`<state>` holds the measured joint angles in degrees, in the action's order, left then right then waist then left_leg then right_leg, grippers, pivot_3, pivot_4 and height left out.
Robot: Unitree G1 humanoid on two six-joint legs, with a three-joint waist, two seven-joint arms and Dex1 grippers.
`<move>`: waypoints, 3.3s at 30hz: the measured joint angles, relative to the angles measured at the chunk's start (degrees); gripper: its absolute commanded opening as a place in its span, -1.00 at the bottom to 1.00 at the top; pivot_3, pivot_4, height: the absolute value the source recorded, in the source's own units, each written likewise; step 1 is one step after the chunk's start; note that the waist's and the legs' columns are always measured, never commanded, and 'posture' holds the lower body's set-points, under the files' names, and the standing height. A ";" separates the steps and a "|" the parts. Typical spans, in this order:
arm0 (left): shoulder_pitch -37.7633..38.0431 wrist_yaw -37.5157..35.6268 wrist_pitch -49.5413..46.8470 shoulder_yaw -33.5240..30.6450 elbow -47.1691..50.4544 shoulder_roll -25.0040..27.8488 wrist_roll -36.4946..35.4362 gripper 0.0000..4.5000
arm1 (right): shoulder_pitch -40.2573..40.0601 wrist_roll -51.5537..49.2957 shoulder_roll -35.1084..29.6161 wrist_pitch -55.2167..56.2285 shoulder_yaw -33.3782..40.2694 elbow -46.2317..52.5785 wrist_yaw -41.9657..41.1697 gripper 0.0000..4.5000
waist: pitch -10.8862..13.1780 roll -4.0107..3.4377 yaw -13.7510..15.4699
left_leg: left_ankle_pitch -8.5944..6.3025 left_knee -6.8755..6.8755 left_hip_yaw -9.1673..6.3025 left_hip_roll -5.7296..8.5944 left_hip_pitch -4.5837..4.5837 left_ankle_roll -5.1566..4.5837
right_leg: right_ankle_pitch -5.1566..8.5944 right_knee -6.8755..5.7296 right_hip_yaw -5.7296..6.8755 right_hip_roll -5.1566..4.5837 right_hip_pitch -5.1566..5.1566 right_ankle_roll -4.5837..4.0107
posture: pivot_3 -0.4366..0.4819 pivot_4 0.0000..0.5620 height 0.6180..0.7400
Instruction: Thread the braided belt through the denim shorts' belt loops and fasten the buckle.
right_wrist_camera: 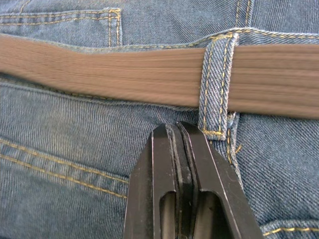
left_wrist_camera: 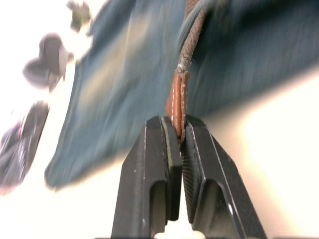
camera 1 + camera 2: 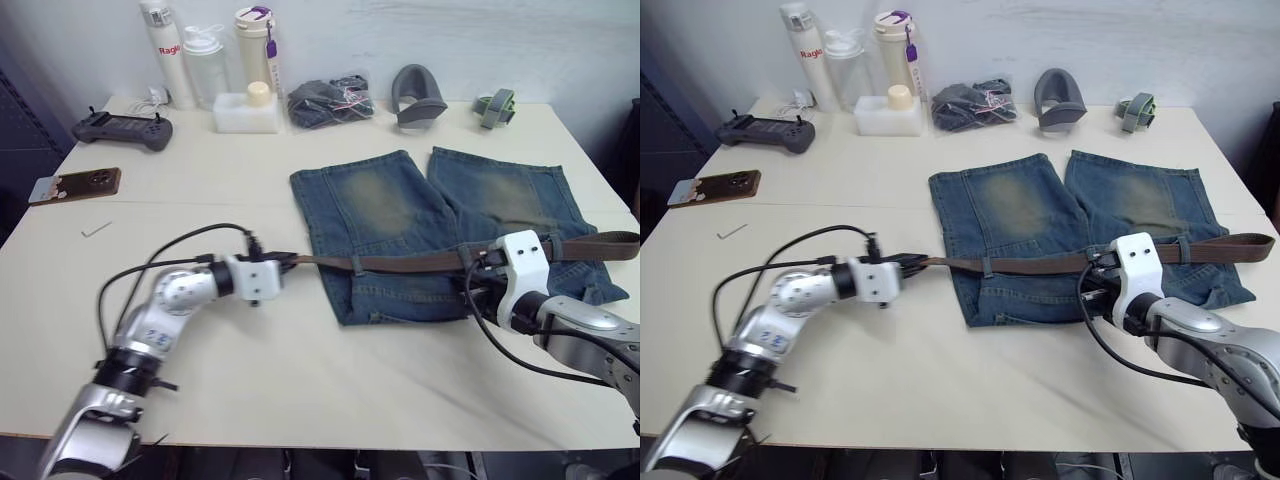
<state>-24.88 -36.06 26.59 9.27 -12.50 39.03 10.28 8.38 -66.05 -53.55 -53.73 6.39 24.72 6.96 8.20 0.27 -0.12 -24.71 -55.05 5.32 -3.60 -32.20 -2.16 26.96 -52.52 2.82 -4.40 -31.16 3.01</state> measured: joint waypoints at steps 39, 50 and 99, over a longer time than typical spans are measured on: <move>12.47 -10.71 -28.44 -20.69 7.06 11.20 -29.31 0.99 | 17.35 19.14 10.26 -17.14 0.89 -7.45 -26.60 -1.00 | -0.11 -0.50 -1.32 | -0.44 0.14 0.19 -0.16 -0.20 0.39 | 0.31 -0.04 0.33 -0.58 -0.48 -0.84 | -0.05 -0.47 -0.49; -10.49 -27.64 -57.40 2.10 21.39 -1.69 -45.36 1.00 | 7.58 6.32 -1.40 -23.16 15.07 9.52 -36.02 0.97 | 0.44 -0.40 -0.16 | 0.10 0.81 0.25 0.14 -0.10 0.37 | -0.37 0.70 0.39 -0.49 -0.19 0.46 | -0.05 -0.47 -0.49; -5.88 -17.55 -38.19 -14.76 -17.12 8.73 -22.55 -0.73 | 11.10 19.34 1.70 -7.52 9.32 -2.93 -40.37 1.00 | 0.67 -0.01 -2.71 | 0.66 1.76 0.06 -0.14 0.95 0.81 | -0.62 0.51 -0.15 0.24 -0.15 -0.29 | -0.05 -0.47 -0.49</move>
<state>-30.76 -53.61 -11.60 -5.49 -29.62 47.76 -12.27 19.48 -46.71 -51.85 -61.25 15.71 21.79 -33.41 8.86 0.26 -2.82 -24.05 -53.29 5.38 -3.73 -31.24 -1.34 26.33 -52.01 2.66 -4.16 -31.31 2.73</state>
